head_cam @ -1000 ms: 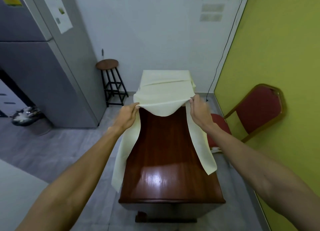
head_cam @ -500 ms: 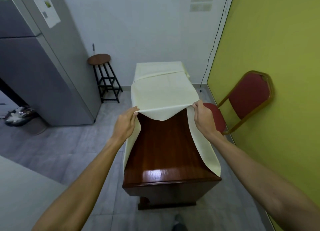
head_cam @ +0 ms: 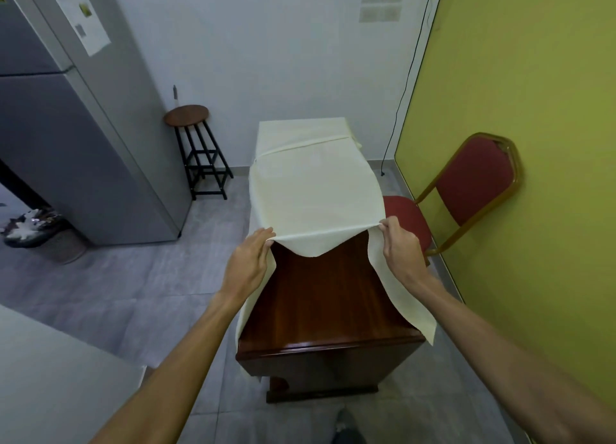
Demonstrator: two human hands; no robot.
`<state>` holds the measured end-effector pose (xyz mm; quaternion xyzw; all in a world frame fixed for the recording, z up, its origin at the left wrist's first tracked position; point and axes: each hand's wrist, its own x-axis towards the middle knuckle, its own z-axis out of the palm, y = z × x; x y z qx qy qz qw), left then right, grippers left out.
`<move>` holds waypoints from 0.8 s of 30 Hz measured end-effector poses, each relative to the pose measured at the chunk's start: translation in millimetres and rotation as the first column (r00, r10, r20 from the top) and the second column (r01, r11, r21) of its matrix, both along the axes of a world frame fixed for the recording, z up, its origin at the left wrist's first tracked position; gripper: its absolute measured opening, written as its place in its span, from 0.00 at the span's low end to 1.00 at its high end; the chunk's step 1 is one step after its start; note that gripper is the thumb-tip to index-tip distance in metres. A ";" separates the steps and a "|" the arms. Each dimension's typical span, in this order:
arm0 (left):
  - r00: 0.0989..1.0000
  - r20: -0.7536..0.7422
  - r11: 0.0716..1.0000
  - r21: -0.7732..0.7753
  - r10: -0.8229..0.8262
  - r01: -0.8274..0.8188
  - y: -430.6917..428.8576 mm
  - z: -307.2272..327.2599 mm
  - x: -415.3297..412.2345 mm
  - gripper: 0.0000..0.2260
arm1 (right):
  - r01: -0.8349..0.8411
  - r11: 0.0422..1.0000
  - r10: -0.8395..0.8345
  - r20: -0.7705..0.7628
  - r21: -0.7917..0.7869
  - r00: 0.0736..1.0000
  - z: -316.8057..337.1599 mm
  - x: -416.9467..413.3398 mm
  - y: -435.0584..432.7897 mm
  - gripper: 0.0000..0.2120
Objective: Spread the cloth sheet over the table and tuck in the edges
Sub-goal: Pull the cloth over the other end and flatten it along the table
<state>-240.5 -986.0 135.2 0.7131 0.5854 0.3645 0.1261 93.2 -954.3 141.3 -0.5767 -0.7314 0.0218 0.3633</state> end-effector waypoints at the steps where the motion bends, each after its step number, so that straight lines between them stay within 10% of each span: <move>1: 1.000 0.010 1.000 -0.009 0.001 -0.001 -4.0 -3.2 0.8 0.15 | -0.003 1.000 0.003 -0.010 -0.015 1.000 -5.6 0.9 -4.7 0.07; 15: 0.998 0.032 0.986 -0.159 0.045 -0.040 -68.1 -56.5 -8.5 0.16 | -0.012 0.991 0.010 -0.019 -0.130 1.000 -56.0 -13.0 -63.5 0.07; 21: 0.999 -0.005 0.967 -0.250 0.050 -0.049 -91.0 -83.4 -10.6 0.14 | -0.065 0.984 0.078 0.074 -0.163 0.994 -85.2 -12.7 -82.7 0.24; 24: 0.998 -0.010 0.963 -0.264 0.059 -0.060 -96.0 -90.5 -10.8 0.14 | 0.026 0.969 -0.013 0.054 -0.245 0.998 -94.9 -12.0 -88.1 0.08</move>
